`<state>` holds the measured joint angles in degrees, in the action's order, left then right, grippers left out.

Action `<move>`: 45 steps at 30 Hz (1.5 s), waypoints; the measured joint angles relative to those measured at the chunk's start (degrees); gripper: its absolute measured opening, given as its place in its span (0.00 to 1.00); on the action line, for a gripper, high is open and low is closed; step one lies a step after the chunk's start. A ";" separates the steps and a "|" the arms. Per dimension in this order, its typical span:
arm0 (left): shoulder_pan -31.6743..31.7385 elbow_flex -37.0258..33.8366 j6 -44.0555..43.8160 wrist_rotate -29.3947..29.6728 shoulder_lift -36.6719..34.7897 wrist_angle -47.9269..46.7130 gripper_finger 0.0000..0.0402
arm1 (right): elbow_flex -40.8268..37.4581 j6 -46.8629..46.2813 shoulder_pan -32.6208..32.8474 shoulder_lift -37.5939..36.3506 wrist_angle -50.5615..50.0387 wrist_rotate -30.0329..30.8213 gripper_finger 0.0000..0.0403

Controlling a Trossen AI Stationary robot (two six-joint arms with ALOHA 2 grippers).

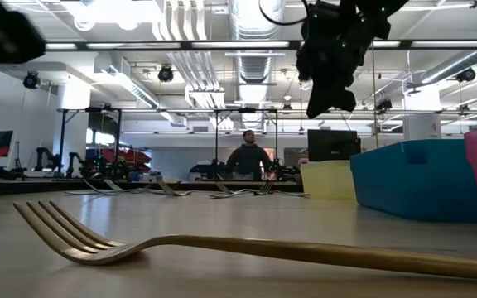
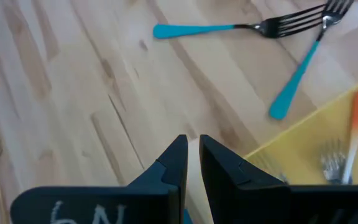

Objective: Sort silverware by color (type)
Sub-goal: Put the orange fork into the yellow bin

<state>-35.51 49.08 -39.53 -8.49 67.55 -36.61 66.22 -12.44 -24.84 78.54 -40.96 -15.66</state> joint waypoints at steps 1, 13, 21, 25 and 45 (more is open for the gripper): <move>-1.93 -1.38 0.01 0.00 0.72 2.08 0.28 | 0.00 -0.60 1.50 0.00 -0.04 1.58 0.09; -12.41 -1.55 4.21 -1.08 17.83 5.22 0.28 | 0.00 0.08 10.67 0.02 -0.54 5.99 0.09; -13.10 5.66 11.63 -0.35 30.29 5.18 0.28 | 0.00 0.11 11.05 0.02 -0.30 14.69 0.09; -13.29 7.45 11.55 1.44 33.40 4.68 0.28 | 0.00 0.07 11.24 0.02 -0.34 15.70 0.12; -13.24 8.43 9.03 3.87 34.42 5.22 0.10 | 0.00 -1.51 11.22 0.02 -0.21 15.72 0.32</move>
<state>-48.76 57.50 -30.50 -4.62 101.97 -31.38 66.22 -13.96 -13.63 78.56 -41.17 0.06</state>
